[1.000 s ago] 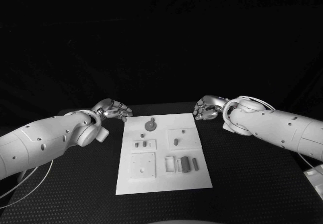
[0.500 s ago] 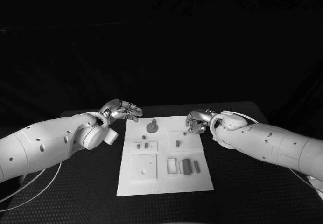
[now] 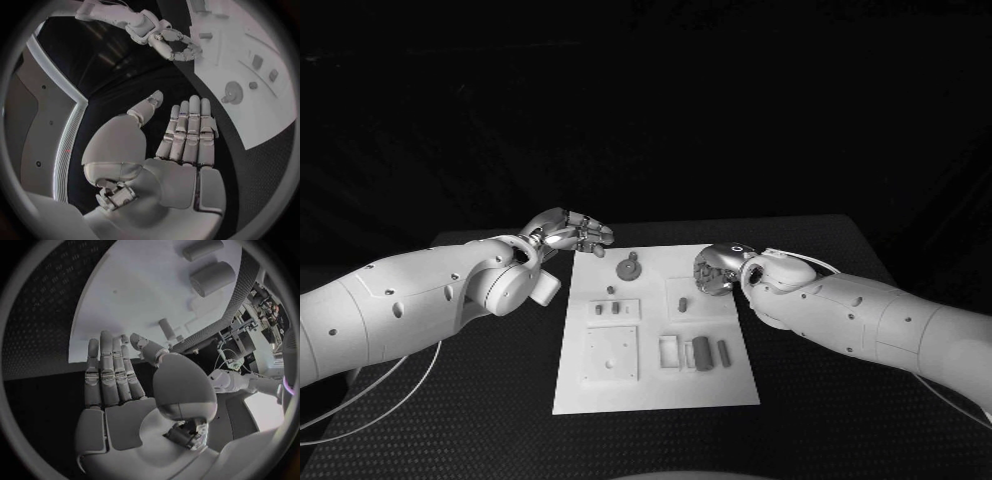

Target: Assemble the parts on the task board

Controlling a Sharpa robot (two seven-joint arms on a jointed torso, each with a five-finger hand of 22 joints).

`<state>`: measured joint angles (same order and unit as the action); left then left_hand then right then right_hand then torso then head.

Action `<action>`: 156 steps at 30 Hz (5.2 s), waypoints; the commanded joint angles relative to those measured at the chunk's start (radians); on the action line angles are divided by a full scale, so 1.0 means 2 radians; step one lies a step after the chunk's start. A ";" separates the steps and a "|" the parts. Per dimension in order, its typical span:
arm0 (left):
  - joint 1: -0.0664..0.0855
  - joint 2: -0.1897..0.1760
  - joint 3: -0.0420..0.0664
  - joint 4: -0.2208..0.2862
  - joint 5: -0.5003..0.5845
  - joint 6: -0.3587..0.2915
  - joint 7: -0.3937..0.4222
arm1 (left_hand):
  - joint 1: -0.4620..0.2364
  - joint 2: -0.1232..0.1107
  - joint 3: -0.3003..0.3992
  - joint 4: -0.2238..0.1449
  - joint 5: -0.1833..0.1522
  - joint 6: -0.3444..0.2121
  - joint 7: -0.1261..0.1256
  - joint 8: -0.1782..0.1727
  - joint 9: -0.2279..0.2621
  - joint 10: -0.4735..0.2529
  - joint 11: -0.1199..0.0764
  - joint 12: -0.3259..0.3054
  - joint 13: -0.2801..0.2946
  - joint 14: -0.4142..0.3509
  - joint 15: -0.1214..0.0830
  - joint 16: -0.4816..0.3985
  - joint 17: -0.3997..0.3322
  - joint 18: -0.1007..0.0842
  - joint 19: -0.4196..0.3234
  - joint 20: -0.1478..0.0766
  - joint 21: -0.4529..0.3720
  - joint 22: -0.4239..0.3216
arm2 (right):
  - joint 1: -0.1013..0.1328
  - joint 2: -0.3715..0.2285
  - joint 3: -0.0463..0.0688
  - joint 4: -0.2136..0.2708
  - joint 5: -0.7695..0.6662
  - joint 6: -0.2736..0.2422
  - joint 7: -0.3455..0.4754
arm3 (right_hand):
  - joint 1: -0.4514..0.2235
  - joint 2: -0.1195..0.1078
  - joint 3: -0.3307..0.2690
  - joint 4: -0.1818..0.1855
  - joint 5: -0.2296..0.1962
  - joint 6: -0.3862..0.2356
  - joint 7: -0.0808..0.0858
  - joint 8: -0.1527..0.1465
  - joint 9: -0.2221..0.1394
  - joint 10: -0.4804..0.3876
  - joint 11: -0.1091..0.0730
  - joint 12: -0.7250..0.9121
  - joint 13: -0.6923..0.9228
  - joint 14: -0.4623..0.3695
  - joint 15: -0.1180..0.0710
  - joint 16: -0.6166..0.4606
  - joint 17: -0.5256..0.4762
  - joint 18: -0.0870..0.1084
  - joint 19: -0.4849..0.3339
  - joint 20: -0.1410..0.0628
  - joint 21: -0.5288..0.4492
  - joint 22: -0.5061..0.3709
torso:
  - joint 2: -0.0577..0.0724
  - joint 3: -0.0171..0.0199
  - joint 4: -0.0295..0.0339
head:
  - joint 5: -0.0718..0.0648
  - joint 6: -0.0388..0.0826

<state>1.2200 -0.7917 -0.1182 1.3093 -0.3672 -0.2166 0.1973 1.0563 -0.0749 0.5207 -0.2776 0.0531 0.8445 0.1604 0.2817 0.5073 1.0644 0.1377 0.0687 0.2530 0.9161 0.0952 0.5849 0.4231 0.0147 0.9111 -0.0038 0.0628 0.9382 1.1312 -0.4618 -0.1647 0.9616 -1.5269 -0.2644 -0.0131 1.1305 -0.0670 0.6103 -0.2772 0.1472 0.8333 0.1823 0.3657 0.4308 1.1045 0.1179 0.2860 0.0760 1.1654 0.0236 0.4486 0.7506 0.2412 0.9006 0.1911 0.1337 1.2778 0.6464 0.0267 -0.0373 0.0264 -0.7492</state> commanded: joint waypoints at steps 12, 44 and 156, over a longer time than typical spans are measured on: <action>0.001 0.002 0.000 0.005 0.011 0.002 0.006 | -0.003 0.001 -0.004 0.000 -0.001 0.000 0.006 0.004 -0.001 0.003 0.010 0.001 -0.004 -0.001 0.006 -0.009 0.007 0.001 -0.004 0.005 0.001 -0.009 | -0.004 0.012 -0.005 -0.017 -0.018 0.000 -0.006 | -0.001 0.003 0.002 -0.003 0.001 0.003 -0.002 -0.003 -0.001 0.002 0.005 -0.014 0.000 -0.002 0.003 -0.004 0.003 0.010 -0.002 0.002 -0.009 0.002 | 0.000 0.0003 -0.0004 | 0.001 -0.003; 0.002 0.002 0.000 0.008 0.012 0.006 -0.002 | -0.003 0.001 -0.005 0.001 -0.001 0.002 0.010 0.005 -0.002 0.004 0.011 0.001 -0.006 0.001 0.007 -0.012 0.013 0.003 -0.003 0.006 0.002 -0.014 | -0.013 0.027 -0.025 -0.033 -0.055 0.012 -0.018 | 0.028 0.003 0.038 -0.006 0.000 0.060 -0.023 0.012 0.004 0.035 -0.004 -0.031 0.023 0.005 -0.004 0.010 0.024 0.010 0.014 -0.002 -0.016 0.023 | 0.000 0.0005 -0.0009 | 0.000 -0.012; 0.006 0.000 0.000 -0.019 0.021 0.001 -0.007 | -0.002 0.000 -0.004 0.002 -0.001 -0.001 0.013 0.005 -0.005 0.003 0.011 0.001 -0.011 0.003 0.007 -0.018 0.026 0.005 0.000 0.007 0.002 -0.025 | 0.019 -0.025 0.000 0.130 0.021 -0.087 0.009 | 0.027 0.001 0.040 -0.006 0.001 0.090 -0.035 0.017 0.011 0.067 -0.018 -0.031 0.049 0.028 -0.018 0.034 0.037 0.010 0.051 -0.014 -0.010 0.025 | -0.001 -0.0007 0.0000 | 0.014 -0.012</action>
<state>1.2295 -0.7946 -0.1183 1.2703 -0.3343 -0.2155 0.1768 1.0564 -0.0749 0.5162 -0.2731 0.0531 0.8430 0.1837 0.2855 0.4990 1.0702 0.1536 0.0688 0.2328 0.9199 0.1056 0.5529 0.4727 0.0148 0.9077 0.0072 0.0628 0.8887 1.1698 -0.5140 -0.1657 1.2273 -1.4918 -0.4370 -0.0075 1.1915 -0.0647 0.6846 -0.2910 0.1464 1.0180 0.1129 0.4039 0.4526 1.2313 0.0803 0.2280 0.1739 1.2194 -0.0126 0.5131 0.8228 0.2564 0.9953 0.1608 0.1103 1.3079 0.6453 0.0261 -0.0378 0.0501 -0.7742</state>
